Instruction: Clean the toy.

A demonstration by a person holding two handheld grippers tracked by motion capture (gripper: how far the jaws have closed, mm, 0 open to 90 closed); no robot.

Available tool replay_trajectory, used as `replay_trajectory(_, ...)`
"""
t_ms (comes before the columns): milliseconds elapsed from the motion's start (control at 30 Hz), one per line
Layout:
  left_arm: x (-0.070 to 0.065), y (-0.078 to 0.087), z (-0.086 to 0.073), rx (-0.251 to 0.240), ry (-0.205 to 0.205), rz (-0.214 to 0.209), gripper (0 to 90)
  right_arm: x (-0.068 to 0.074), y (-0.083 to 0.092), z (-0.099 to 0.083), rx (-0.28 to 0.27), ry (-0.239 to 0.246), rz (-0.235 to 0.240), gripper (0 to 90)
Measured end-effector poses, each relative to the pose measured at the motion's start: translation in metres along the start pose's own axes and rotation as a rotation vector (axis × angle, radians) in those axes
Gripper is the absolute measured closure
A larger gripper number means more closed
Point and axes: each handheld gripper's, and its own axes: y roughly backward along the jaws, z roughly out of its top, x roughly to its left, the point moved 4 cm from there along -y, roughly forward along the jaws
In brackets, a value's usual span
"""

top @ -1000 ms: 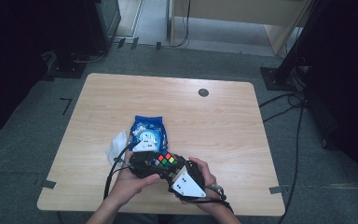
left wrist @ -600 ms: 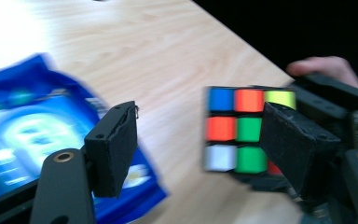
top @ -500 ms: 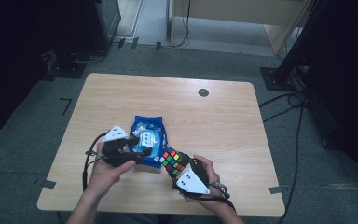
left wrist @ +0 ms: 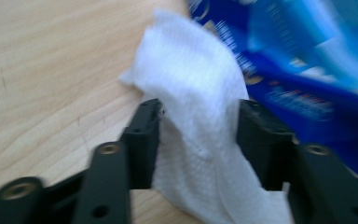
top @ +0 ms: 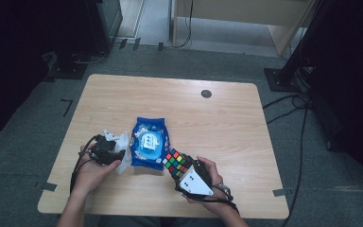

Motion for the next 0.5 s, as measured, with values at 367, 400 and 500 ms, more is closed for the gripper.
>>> replay_trajectory(367,-0.032,0.046,0.023,-0.252,-0.052,-0.195,88.8,-0.001,0.000,-0.001,-0.002,-0.006,0.001,34.3)
replay_trajectory(400,-0.044,0.055,0.027,-0.298,-0.078,-0.244,88.8,-0.001,0.000,-0.001,-0.001,-0.007,0.001,34.3)
replay_trajectory(500,-0.081,0.084,0.039,-0.429,-0.126,-0.422,88.9,-0.001,-0.001,-0.001,0.000,-0.010,0.002,34.3)
